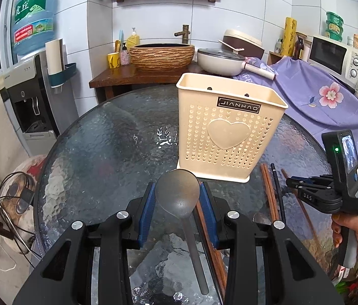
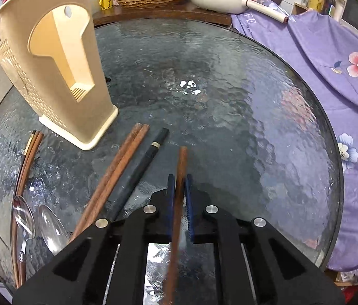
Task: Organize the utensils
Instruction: 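Grasp one brown wooden chopstick with the right tool while the left tool lifts the grey spoon, then carry the grey spoon and brown chopstick over the cream holder with both tools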
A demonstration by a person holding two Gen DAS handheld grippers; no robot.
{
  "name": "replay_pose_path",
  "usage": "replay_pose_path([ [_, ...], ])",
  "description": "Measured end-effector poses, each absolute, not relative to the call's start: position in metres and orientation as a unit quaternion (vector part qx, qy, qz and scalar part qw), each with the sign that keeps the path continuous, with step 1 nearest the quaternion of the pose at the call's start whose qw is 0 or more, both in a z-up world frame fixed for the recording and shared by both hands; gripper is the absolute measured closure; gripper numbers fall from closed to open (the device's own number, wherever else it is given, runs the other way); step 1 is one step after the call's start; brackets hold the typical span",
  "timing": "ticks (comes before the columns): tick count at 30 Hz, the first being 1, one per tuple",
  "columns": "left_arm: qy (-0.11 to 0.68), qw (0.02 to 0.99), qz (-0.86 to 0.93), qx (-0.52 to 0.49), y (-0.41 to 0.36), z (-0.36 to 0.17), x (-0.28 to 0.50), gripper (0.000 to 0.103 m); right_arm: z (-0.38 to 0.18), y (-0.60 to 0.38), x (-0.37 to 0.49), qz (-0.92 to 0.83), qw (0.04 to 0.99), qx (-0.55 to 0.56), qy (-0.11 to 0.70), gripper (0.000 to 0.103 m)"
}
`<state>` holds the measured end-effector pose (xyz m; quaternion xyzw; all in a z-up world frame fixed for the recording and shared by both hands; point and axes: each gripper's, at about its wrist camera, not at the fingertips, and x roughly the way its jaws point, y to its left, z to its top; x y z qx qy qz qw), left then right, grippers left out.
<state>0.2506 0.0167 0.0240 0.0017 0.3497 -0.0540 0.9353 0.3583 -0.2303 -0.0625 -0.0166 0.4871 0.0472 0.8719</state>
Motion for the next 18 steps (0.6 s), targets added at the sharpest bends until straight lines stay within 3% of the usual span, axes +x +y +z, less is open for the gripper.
replay_pose_path([
  [9,0.35,0.935,-0.061,0.01,0.01,0.023,0.25,0.068,-0.048,-0.237,0.352,0.062,0.89,0.0,0.452,0.095],
  [18,0.334,0.94,-0.063,0.003,0.017,0.035,0.245,0.068,0.024,-0.251,0.311,0.114,0.928,0.034,0.353,0.095],
])
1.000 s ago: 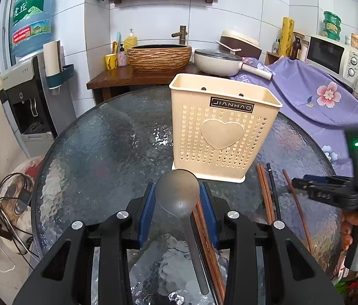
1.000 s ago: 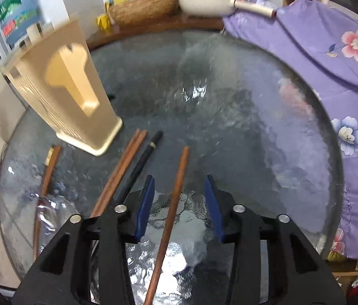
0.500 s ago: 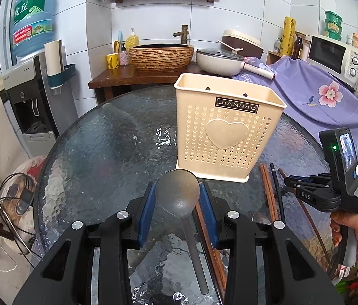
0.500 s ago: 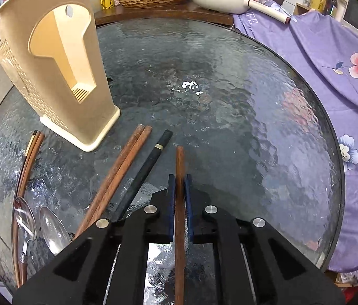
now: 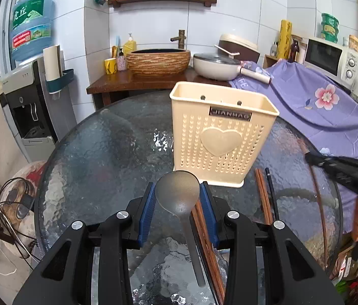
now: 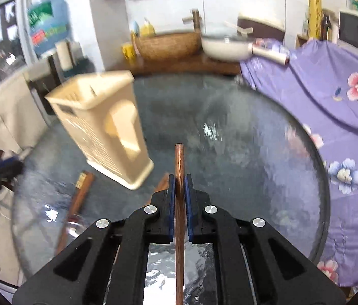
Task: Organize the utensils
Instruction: 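Carry the grey spoon and brown chopstick over the cream holder with both tools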
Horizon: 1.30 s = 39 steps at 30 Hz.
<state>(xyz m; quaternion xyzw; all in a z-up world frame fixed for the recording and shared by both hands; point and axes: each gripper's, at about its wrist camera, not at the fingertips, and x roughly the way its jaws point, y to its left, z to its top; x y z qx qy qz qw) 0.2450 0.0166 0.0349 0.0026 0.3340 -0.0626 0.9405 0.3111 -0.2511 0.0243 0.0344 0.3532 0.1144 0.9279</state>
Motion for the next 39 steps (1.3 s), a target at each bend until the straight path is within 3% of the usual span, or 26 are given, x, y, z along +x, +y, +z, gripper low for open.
replay_pose_path([
  [8,0.324,0.944,-0.062,-0.005,0.024,0.044,0.241,0.068,0.082,-0.254,0.265,0.154,0.947,0.042,0.278,0.095],
  [26,0.32,0.945,-0.07,-0.012,0.029,0.055,0.244,0.068,0.105,-0.242,0.25,0.182,0.95,0.027,0.251,0.095],
  [39,0.294,0.951,-0.092,-0.019,0.023,0.113,0.264,0.068,0.165,-0.235,0.256,0.227,0.948,0.042,0.218,0.095],
])
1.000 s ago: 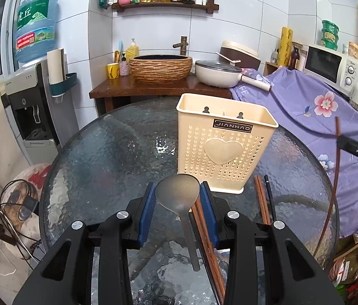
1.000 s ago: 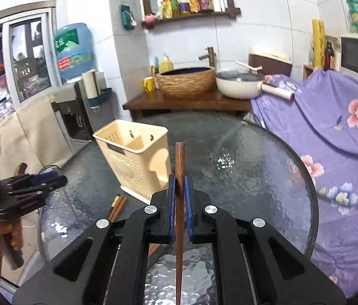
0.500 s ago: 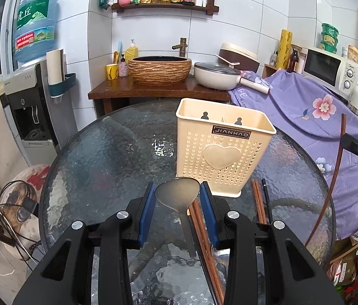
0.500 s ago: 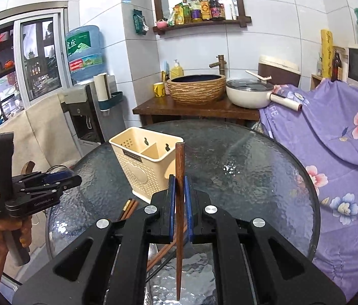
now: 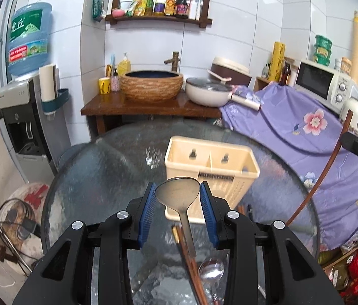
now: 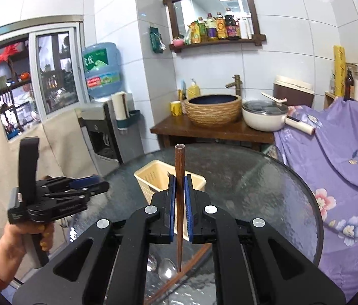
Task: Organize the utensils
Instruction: 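Carry the grey spoon and brown chopstick over the cream holder with both tools, then lower the spoon and chopstick into the holder and open both tools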
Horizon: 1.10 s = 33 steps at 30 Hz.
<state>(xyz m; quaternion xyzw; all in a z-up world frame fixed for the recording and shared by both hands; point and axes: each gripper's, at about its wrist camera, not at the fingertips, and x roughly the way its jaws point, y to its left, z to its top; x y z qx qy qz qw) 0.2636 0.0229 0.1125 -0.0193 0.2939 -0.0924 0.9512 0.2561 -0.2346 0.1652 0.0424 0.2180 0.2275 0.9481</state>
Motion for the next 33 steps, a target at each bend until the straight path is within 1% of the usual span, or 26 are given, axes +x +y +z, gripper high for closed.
replay_pose_path([
  [4,0.272,0.958,-0.09,-0.02,0.022,0.148,0.277,0.068,0.2,-0.227,0.267,0.246,0.945,0.05,0.208,0.095],
  [9,0.241,0.966,-0.089,-0.013,0.013,0.193,0.299,0.068,0.253,-0.22,0.286,0.243,0.952,0.057,0.177,0.095],
  [12,0.228,0.97,-0.08,-0.012,0.009,0.209,0.313,0.068,0.276,-0.216,0.301,0.234,0.957,0.058,0.161,0.095],
  [15,0.224,0.973,-0.063,-0.013,0.003,0.213,0.334,0.068,0.283,-0.208,0.319,0.214,0.962,0.056,0.158,0.095],
  [19,0.242,0.969,-0.055,-0.012,-0.003,0.191,0.351,0.068,0.265,-0.198,0.34,0.197,0.964,0.053,0.172,0.095],
  [27,0.294,0.954,-0.055,-0.012,-0.003,0.128,0.366,0.068,0.186,-0.189,0.37,0.185,0.952,0.06,0.237,0.095],
  [33,0.319,0.946,-0.055,0.003,-0.008,0.096,0.365,0.068,0.152,-0.185,0.378,0.183,0.945,0.058,0.265,0.095],
])
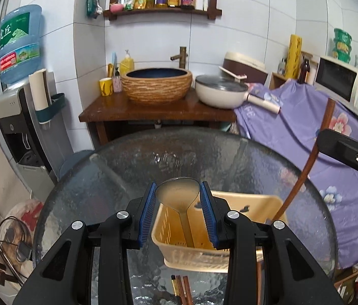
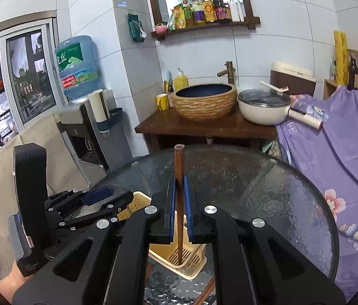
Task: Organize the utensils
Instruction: 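Lower the spoon and chopstick into the holder and open both tools, then move both tools back down toward the remaining utensils on the table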
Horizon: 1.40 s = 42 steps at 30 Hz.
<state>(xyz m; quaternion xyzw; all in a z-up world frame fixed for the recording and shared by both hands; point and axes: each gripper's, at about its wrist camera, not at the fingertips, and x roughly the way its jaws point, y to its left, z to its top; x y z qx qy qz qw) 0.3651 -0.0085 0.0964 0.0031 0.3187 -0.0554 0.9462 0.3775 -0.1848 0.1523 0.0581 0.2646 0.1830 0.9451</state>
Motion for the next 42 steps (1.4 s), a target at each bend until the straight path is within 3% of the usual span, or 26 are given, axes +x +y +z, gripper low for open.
replay_pose_path([
  [16,0.326,0.944,-0.046,0.035,-0.013,0.075,0.364,0.068,0.128,-0.181,0.379,0.161,0.947,0.046,0.273,0.095],
  [20,0.316,0.947,-0.046,0.034,-0.012,0.078,0.358,0.051,0.125,-0.181,0.376,0.159,0.949,0.042,0.27,0.095],
  [22,0.305,0.951,-0.043,0.038,-0.012,0.081,0.351,0.044,0.123,-0.183,0.373,0.156,0.95,0.041,0.269,0.09],
  [24,0.296,0.953,-0.042,0.044,-0.012,0.083,0.345,0.04,0.122,-0.187,0.369,0.152,0.951,0.045,0.264,0.067],
  [25,0.289,0.955,-0.041,0.047,-0.011,0.084,0.339,0.039,0.122,-0.191,0.365,0.15,0.953,0.049,0.259,0.062],
  [28,0.274,0.96,-0.037,0.045,-0.006,0.085,0.324,0.026,0.122,-0.198,0.351,0.151,0.956,0.055,0.246,0.056],
  [30,0.263,0.964,-0.029,0.036,0.0,0.085,0.31,0.016,0.121,-0.202,0.337,0.145,0.959,0.054,0.239,0.043],
  [35,0.259,0.965,-0.029,0.012,0.013,0.074,0.278,0.008,0.11,-0.206,0.3,0.151,0.962,0.032,0.224,0.037],
  [42,0.317,0.948,-0.032,0.012,0.018,0.026,0.25,0.007,0.06,-0.212,0.272,0.157,0.95,0.027,0.267,0.034],
])
